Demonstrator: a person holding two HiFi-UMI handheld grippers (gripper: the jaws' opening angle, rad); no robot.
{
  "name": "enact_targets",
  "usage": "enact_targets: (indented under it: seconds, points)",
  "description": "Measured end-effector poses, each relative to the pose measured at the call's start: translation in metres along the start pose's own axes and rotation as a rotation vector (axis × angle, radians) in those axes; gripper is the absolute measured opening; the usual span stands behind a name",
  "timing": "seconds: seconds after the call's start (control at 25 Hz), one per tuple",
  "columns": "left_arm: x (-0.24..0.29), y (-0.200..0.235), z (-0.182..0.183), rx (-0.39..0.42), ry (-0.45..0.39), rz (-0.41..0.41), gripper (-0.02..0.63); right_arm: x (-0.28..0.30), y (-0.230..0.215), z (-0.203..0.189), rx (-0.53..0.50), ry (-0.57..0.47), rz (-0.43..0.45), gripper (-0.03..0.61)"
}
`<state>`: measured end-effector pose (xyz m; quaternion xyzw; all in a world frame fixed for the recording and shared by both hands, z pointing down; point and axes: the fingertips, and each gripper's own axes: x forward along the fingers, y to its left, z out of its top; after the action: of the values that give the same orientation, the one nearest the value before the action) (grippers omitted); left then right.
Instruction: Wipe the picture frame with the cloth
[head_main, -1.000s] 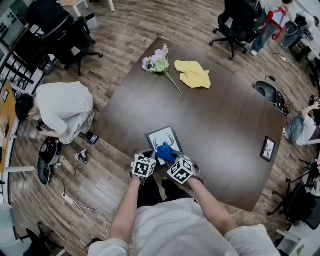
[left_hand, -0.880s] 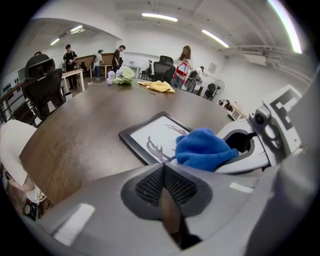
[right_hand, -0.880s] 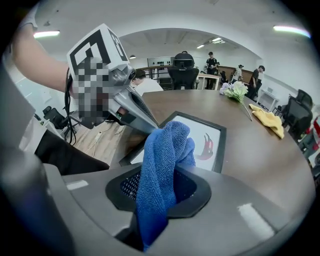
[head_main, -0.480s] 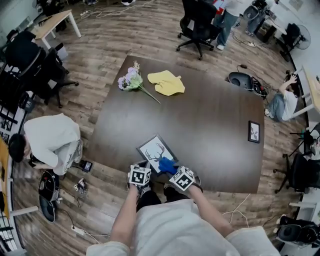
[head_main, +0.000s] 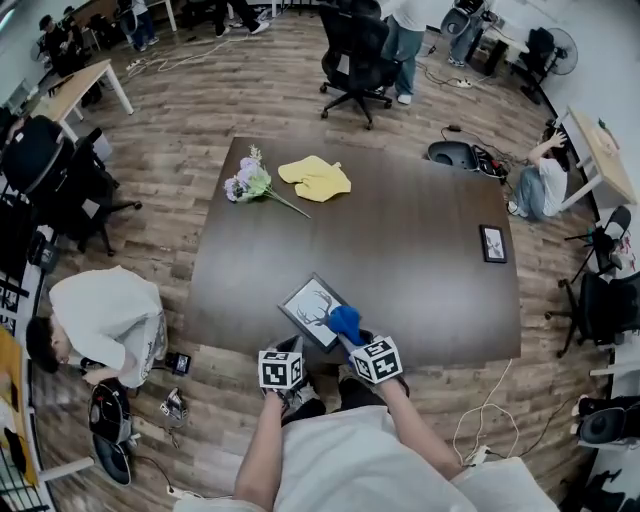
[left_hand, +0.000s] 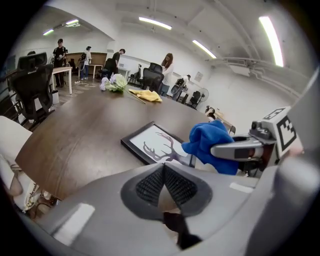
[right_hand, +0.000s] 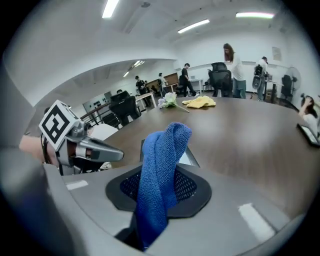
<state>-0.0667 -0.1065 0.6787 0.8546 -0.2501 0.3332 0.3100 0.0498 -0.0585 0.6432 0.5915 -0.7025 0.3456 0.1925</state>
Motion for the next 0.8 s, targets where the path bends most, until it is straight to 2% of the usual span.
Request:
enact_targets:
  seconds: [0.24,0.48,0.8]
  points:
    - [-0.024,0.002,0.0,0.023,-0.042,-0.044,0.052,-0.009,0.011,-0.014,0.126,-0.078,-0.068,0.086]
    - [-0.029,0.0,0.001,0.111,-0.038,-0.082,0.054,-0.012,0.022,-0.02,0.152,-0.119,-0.1,0.086]
    - [-0.026,-0.005,0.001,0.134,-0.029,-0.099,0.054,-0.022,0.013,-0.018,0.172,-0.155,-0.121,0.086]
